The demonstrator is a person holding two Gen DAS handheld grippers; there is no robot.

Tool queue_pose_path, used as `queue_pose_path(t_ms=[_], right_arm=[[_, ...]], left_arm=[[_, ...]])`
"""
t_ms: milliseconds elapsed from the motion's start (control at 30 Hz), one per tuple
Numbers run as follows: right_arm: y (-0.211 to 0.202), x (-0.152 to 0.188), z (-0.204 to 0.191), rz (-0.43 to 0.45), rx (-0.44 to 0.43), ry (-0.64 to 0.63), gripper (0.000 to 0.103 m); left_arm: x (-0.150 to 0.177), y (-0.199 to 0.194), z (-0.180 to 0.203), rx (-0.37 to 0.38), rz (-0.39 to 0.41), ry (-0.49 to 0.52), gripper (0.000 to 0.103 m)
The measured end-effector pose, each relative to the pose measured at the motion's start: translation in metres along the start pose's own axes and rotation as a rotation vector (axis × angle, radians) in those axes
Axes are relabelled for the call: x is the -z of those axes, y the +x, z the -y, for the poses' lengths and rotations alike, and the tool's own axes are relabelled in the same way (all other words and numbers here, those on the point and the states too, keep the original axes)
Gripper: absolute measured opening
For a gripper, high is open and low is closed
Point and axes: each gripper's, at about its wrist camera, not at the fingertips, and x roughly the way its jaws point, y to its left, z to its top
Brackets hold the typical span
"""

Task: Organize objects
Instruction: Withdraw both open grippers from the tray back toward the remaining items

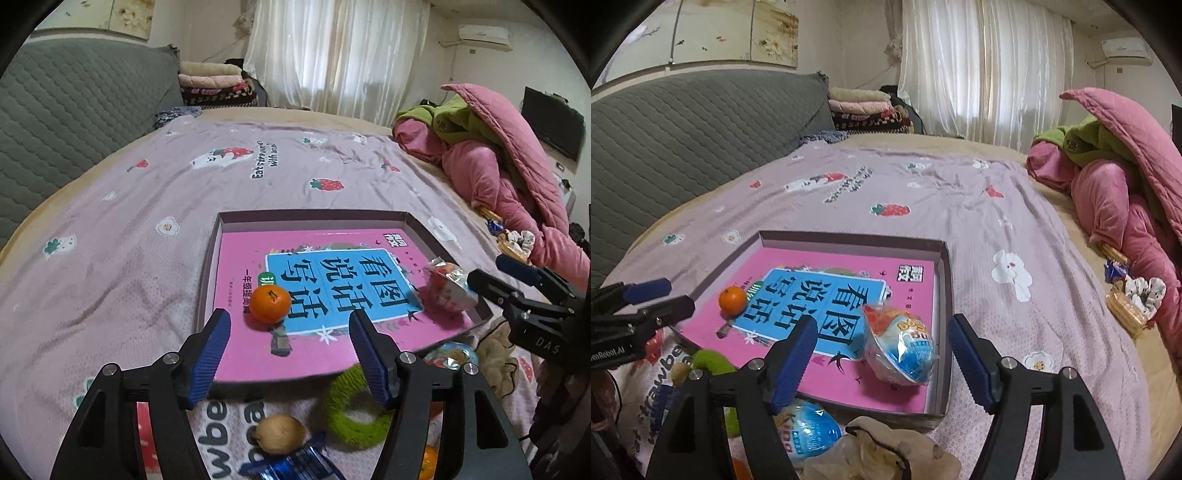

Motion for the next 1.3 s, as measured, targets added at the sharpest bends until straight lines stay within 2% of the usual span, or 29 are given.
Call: queue_pose_path(t_ms=[167, 467, 767, 1300], right_arm=[[-0.015, -0.002, 0.002, 0.039, -0.013, 0.011, 0.078], [-0.043, 0.002, 0.001, 0.101, -0.019, 0.007, 0.080], [-0.067, 0.004, 0.006, 0.148, -0.024, 0.021, 0.081], [-0.087, 0.015, 0.005, 0.193, -0.005, 0.014, 0.083]], left_arm=[[0.004, -0.016, 0.005, -0.011, 0.029, -0.014, 0.074], [0.006, -0.051, 0.022, -0.037, 0.084, -0.005, 0.075], [0.010, -0.075, 0.037, -0.045, 0.090, 0.023, 0.075], [0.020, -0.085, 0.042, -0.037, 0.073, 0.030, 0.075]])
